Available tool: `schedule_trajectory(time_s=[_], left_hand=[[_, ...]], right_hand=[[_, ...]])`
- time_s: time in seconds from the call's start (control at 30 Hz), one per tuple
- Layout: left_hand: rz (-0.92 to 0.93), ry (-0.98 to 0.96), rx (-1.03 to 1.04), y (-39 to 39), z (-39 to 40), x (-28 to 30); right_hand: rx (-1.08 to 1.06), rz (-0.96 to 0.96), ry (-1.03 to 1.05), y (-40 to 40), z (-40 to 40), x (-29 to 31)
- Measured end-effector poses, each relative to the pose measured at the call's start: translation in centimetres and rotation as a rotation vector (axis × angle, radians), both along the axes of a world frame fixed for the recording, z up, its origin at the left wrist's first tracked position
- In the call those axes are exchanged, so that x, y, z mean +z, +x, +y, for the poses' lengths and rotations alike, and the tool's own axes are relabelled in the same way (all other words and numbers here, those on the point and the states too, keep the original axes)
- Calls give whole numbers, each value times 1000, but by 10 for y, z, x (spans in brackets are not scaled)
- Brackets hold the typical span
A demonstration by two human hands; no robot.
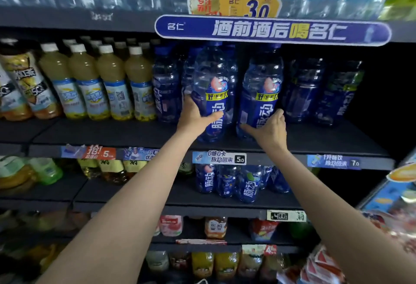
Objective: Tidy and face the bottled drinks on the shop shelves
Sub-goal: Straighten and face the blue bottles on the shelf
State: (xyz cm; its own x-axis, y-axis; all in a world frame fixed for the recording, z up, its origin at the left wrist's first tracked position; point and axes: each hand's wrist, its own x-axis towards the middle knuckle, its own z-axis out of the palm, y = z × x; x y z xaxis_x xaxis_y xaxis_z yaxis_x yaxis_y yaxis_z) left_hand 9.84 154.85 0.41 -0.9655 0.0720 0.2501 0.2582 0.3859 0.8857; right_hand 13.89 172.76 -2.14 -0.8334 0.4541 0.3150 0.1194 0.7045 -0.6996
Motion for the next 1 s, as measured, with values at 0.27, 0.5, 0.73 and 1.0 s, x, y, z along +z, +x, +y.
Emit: schedule_trajectory(time_s=[0.27,0.5,0.73,1.0], left_hand=[[-9,9,13,7,4,1],[367,-177,292,46,2,-28],[309,-181,-70,77,8,-21],[-251,58,-432,116,3,5]], right_hand=[[138,116,-298,17,5,41],[166,116,-263,14,10,43],[100,149,-273,28,-5,53],[211,114,-594,95,-32,64]])
